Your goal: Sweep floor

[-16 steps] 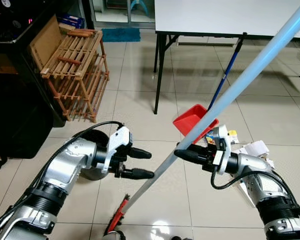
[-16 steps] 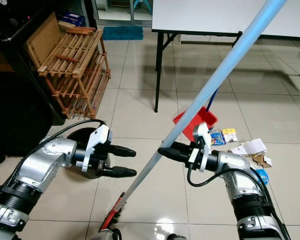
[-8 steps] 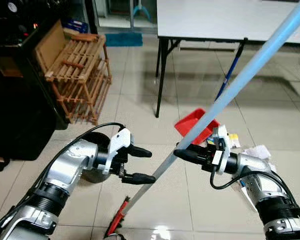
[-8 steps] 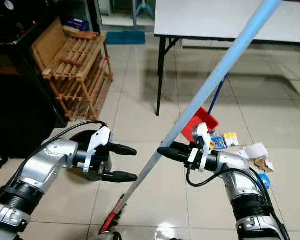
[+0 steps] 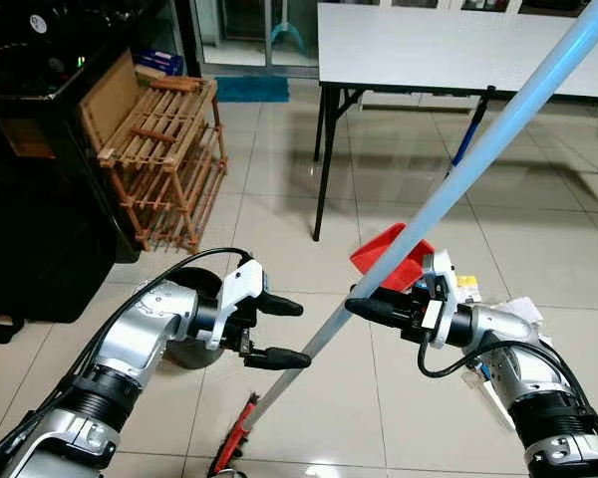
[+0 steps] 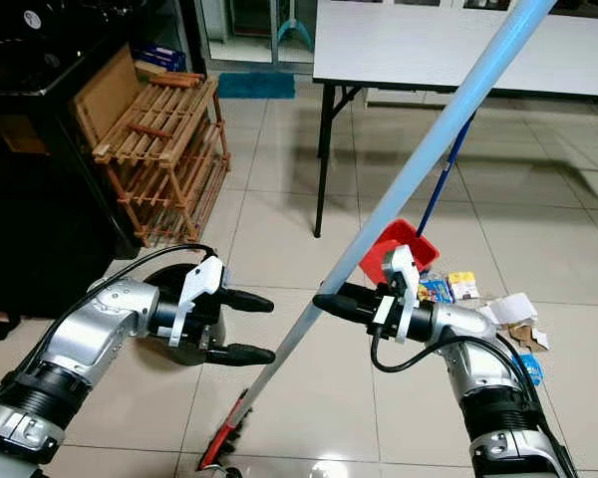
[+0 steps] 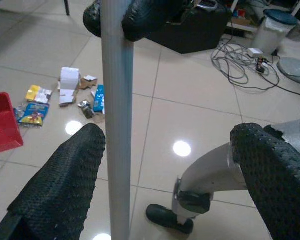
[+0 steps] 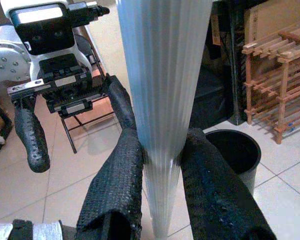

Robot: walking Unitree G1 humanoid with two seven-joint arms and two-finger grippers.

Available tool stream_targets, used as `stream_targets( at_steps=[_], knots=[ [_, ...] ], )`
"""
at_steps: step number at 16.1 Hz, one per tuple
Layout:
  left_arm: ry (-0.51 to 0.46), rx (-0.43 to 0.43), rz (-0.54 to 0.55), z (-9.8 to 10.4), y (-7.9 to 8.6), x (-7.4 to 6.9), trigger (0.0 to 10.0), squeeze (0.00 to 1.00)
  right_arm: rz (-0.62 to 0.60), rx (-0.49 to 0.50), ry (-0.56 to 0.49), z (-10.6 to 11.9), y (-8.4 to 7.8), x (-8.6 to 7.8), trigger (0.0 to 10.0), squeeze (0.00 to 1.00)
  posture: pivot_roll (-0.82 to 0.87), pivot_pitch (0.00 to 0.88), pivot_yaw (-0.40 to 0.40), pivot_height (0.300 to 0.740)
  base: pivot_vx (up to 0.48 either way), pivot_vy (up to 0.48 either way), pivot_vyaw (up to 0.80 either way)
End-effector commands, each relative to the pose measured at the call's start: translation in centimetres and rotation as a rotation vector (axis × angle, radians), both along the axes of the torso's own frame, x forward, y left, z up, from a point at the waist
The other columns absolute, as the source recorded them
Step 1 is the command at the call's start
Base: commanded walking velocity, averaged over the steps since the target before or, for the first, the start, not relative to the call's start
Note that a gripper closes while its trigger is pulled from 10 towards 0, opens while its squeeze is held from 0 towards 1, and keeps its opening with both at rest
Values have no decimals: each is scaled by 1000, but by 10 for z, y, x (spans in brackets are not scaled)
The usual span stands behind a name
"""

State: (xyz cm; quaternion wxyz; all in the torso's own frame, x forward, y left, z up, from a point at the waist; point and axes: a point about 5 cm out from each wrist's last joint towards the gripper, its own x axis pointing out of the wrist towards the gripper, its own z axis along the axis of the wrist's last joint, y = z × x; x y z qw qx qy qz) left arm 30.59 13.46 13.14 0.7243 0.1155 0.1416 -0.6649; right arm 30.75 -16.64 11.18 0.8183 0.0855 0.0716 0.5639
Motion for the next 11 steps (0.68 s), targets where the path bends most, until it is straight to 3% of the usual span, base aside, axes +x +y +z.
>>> stream_targets(
  at_steps=[1,11],
  knots=[
    [-17,14,-5,2,-1,2,10000,1000,19,8,-19,4,2,0,10000,0,20,83,-12,740,0,0,0],
    [-38,4,30,0,-5,6,10000,1000,24,14,-17,4,4,-1,10000,0,20,91,-12,740,0,0,0]
  ],
)
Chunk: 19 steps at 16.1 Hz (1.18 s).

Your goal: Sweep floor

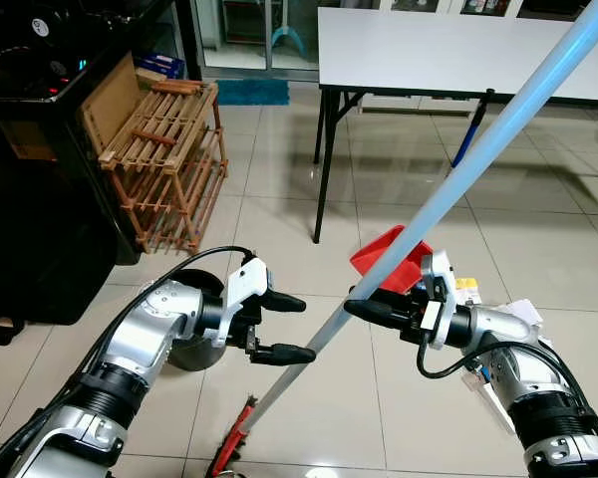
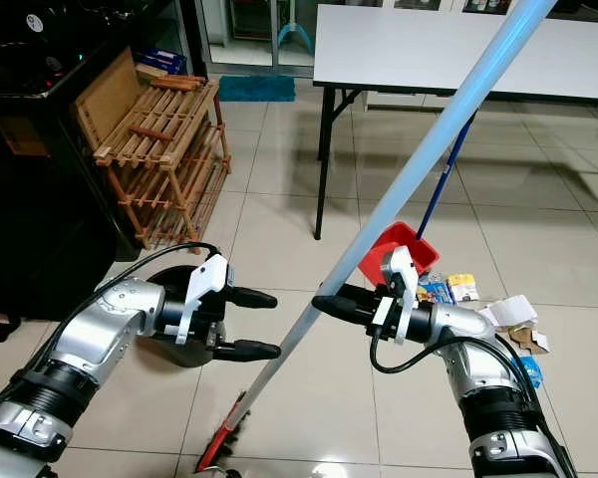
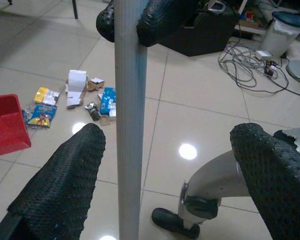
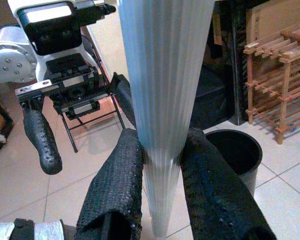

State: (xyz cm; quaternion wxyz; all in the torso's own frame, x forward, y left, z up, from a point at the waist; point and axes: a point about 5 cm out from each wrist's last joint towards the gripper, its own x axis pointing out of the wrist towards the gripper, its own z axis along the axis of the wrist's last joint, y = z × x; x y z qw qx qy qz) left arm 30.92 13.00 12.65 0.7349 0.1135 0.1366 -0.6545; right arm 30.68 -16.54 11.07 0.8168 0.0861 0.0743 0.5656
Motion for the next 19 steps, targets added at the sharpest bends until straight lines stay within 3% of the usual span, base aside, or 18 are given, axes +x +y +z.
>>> stream_targets(
  at_steps=[1,3,5,19],
  knots=[
    [-29,12,4,4,-1,3,10000,1000,20,16,-21,4,3,-1,10000,0,19,91,-12,740,0,0,0],
    [-87,25,23,0,-9,6,10000,1000,23,19,-20,4,4,-1,10000,0,18,92,-11,740,0,0,0],
    [-100,28,50,-1,-11,9,10000,0,28,22,-21,5,5,-1,10000,0,15,92,-10,740,0,0,0],
    [-75,33,-36,-4,-31,10,10000,0,48,33,-31,7,12,-3,10000,0,1,98,2,740,0,0,0]
  ],
)
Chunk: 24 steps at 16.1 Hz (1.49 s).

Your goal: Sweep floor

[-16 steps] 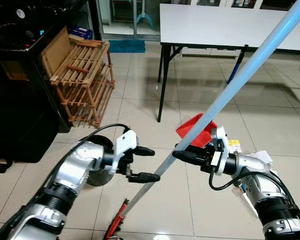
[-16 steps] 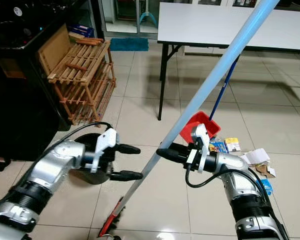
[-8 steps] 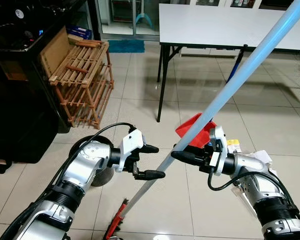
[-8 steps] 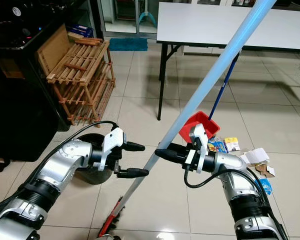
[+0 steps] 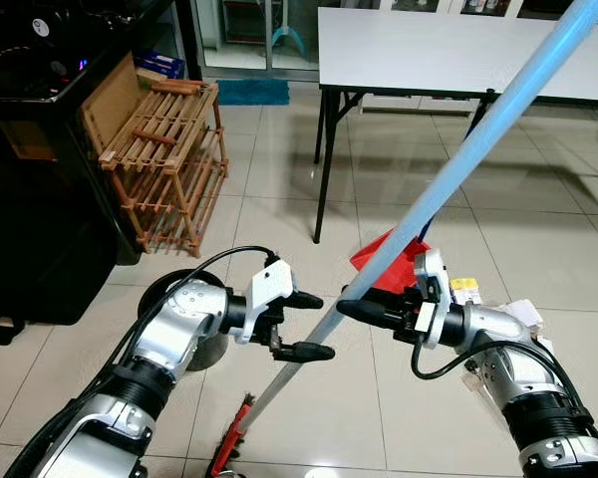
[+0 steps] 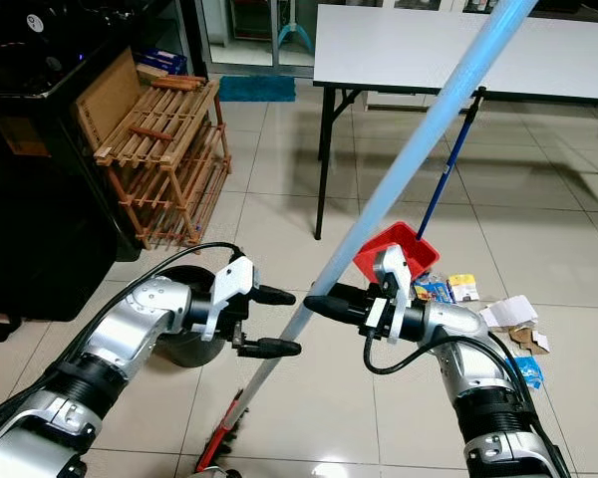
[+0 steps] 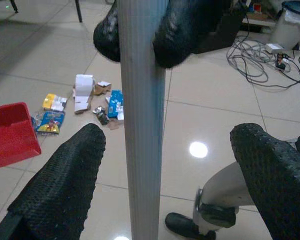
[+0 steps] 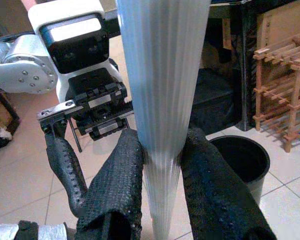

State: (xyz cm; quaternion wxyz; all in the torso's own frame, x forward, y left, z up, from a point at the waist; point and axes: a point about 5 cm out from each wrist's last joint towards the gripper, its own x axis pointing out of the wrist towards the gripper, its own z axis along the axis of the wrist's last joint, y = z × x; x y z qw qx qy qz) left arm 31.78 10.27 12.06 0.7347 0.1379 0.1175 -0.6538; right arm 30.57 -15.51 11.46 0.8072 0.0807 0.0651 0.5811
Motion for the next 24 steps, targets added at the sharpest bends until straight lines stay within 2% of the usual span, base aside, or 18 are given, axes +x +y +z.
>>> stream_targets(
  at_steps=[1,6,7,8,9,15,17,18,24],
  knots=[
    [-15,21,-27,2,-4,1,10000,0,12,28,-8,3,1,-2,10000,0,1,98,2,740,0,0,0],
    [-43,-23,7,9,-11,7,10000,0,13,31,-4,2,2,-3,10000,0,3,102,3,740,0,0,0],
    [-43,-23,5,9,-12,6,8941,0,14,32,-4,2,3,-3,10000,0,2,103,3,740,0,0,0],
    [-43,-23,4,9,-12,6,8941,0,14,33,-3,2,3,-3,10000,0,2,103,3,740,0,0,0],
    [-44,-23,6,9,-13,7,0,0,15,32,-4,2,3,-4,10000,0,2,103,2,740,0,0,0],
    [-38,-12,-9,7,-13,6,0,0,12,31,-8,4,2,-3,10000,0,1,104,4,740,0,0,0],
    [-36,-11,-16,6,-13,5,3098,0,13,31,-11,5,2,-2,10000,0,0,105,5,740,0,0,0],
    [-34,-7,-18,5,-13,4,10000,0,13,31,-14,6,2,-2,10000,0,0,105,5,740,0,0,0],
    [-27,-3,-31,3,-16,3,10000,0,23,40,-29,10,6,-1,10000,0,-5,104,7,740,0,0,0]
  ],
)
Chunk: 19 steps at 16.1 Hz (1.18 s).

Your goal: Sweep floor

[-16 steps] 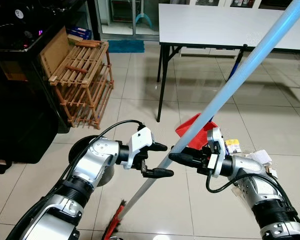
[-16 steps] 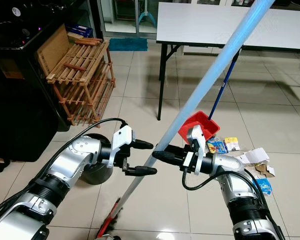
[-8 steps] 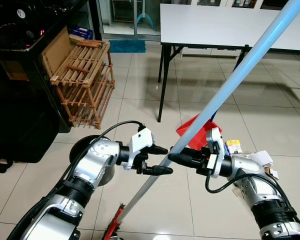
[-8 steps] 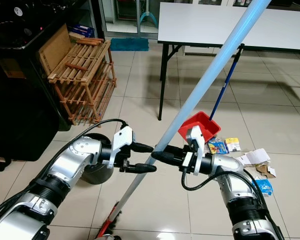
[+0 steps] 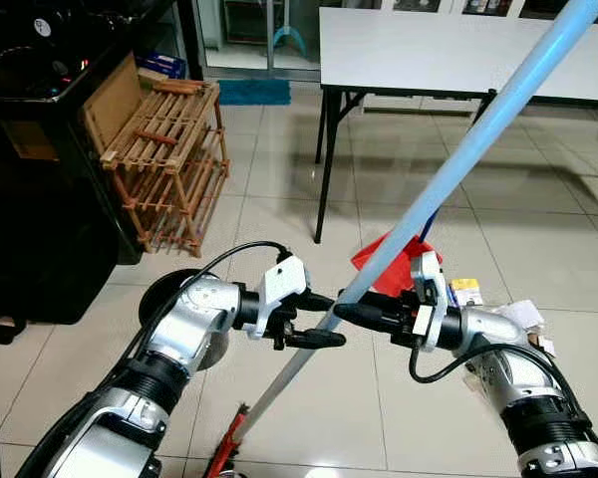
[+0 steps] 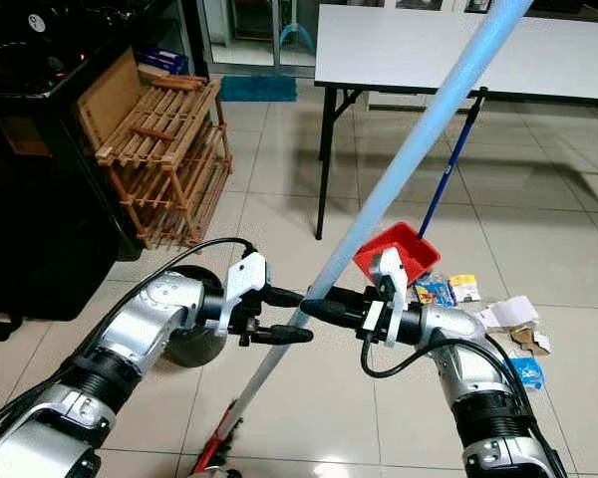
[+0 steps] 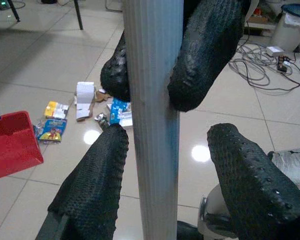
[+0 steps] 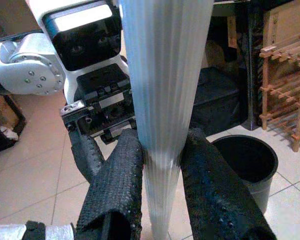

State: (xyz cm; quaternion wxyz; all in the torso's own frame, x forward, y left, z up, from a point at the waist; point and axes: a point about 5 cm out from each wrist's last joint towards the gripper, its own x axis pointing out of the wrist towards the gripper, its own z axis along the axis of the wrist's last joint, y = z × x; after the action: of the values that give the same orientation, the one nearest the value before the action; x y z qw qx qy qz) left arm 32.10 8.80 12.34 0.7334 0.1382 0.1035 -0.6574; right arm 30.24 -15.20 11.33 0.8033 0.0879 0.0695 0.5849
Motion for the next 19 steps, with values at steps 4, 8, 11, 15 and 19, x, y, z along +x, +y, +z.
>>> stream_targets(
  at_steps=[4,8,11,15,19],
  knots=[
    [-6,8,-16,0,-4,0,0,0,18,35,-44,12,3,2,10000,0,-4,105,6,740,0,0,0],
    [-9,15,-16,0,-3,0,0,0,17,36,-42,12,3,1,10000,0,-4,108,7,740,0,0,0],
    [-7,18,-23,-1,-3,0,0,0,19,38,-42,12,4,1,10000,0,-3,107,6,740,0,0,0],
    [0,15,-33,-1,-4,-2,0,0,23,41,-43,13,6,1,10000,0,-5,112,8,740,0,0,0],
    [9,16,-46,-2,-4,-3,0,0,25,47,-40,12,8,0,10000,0,-8,118,12,740,0,0,0]
  ],
)
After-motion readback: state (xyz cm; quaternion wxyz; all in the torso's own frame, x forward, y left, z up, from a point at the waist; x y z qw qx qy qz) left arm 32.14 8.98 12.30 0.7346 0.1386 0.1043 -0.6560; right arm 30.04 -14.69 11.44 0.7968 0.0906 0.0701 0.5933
